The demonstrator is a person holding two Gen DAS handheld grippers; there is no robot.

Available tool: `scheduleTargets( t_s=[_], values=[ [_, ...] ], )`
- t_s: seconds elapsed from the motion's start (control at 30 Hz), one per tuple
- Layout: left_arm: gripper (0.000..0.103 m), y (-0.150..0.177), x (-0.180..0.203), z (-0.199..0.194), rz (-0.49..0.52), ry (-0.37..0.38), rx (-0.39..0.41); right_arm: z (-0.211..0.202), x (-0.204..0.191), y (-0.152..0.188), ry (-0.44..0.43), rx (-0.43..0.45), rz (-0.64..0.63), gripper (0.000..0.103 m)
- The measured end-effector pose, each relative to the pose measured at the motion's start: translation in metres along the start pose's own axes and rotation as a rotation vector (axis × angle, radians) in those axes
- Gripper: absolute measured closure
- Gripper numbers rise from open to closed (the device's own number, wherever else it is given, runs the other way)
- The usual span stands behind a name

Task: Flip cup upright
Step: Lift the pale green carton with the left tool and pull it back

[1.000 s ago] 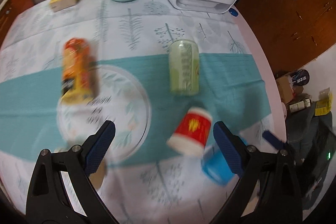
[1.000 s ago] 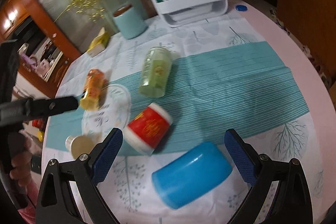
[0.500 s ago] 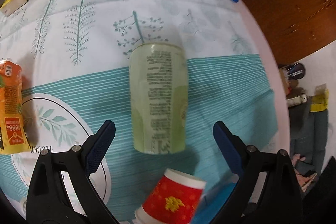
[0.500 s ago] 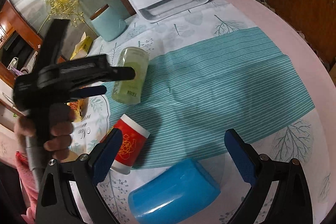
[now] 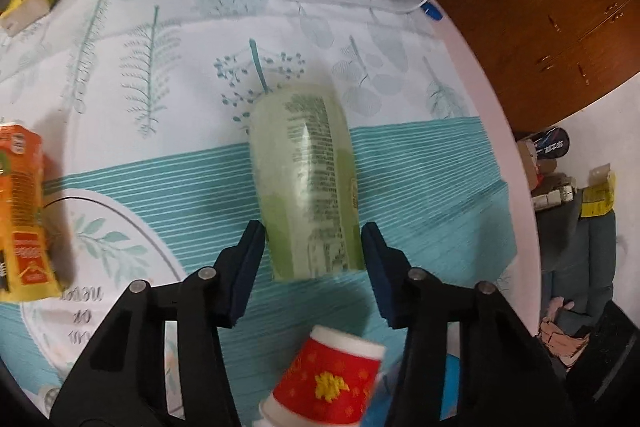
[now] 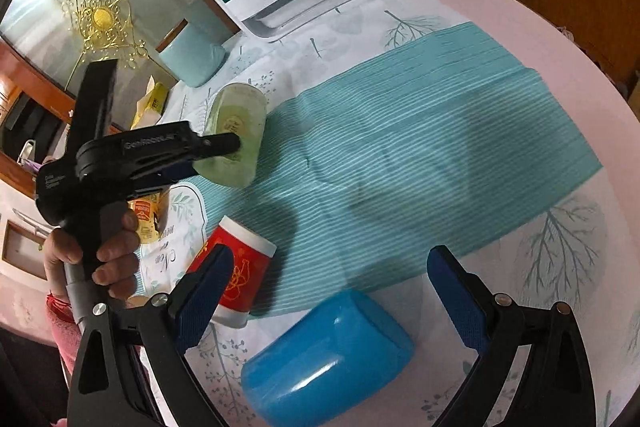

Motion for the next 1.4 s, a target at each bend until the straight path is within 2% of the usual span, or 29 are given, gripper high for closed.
scheduleTargets(
  t_s=[0.17, 0.33, 0.5, 0.6, 0.73, 0.87, 1.03, 1.13, 1.3, 1.4],
  values=[
    [0.063, 0.005, 0.003, -0.058, 0.013, -0.004, 0.086, -0.032, -0.015, 0.009, -0.028, 0.043, -0.02, 0.004],
    [0.064, 0.029, 0.009, -0.123, 0.018, 0.021, 0.147, -0.074, -0.037, 0.027, -0.069, 0.086, -0.047, 0.004],
    [0.064, 0.086, 0.025, -0.182, 0.055, 0.079, 0.152, -0.121, -0.051, 0.052, -0.085, 0.132, -0.066, 0.004],
    [0.064, 0.134, 0.033, -0.203, 0.077, 0.103, 0.136, -0.149, -0.051, 0.073, -0.049, 0.173, -0.081, 0.004],
    [0.064, 0.2, 0.039, -0.207, 0.106, 0.148, 0.077, -0.177, -0.052, 0.108, -0.052, 0.182, -0.096, 0.004],
    [0.064, 0.266, 0.039, -0.198, 0.109, 0.247, -0.016, -0.19, -0.05, 0.145, -0.054, 0.144, -0.132, 0.004],
    [0.063, 0.321, 0.019, -0.177, 0.065, 0.279, -0.084, -0.199, -0.05, 0.184, -0.022, 0.119, -0.203, 0.004],
    [0.063, 0.34, 0.004, -0.166, 0.045, 0.315, -0.124, -0.203, -0.052, 0.201, -0.026, 0.109, -0.234, 0.004],
    [0.06, 0.343, -0.018, -0.162, 0.024, 0.424, -0.142, -0.203, -0.062, 0.221, -0.072, 0.062, -0.26, 0.004],
    [0.056, 0.34, -0.029, -0.155, 0.029, 0.464, -0.16, -0.197, -0.075, 0.222, -0.044, 0.05, -0.321, 0.004]
  ],
)
Point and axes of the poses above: each gripper's, at about its wrist camera, not at the fingertips, and z roughly the way its jaws point, x to its right, y to its underside, the point moved 6 cm from there along z, roughly the way its jaws point, and after that the axes turned 3 degrees about -y, right-handed, at the moved point
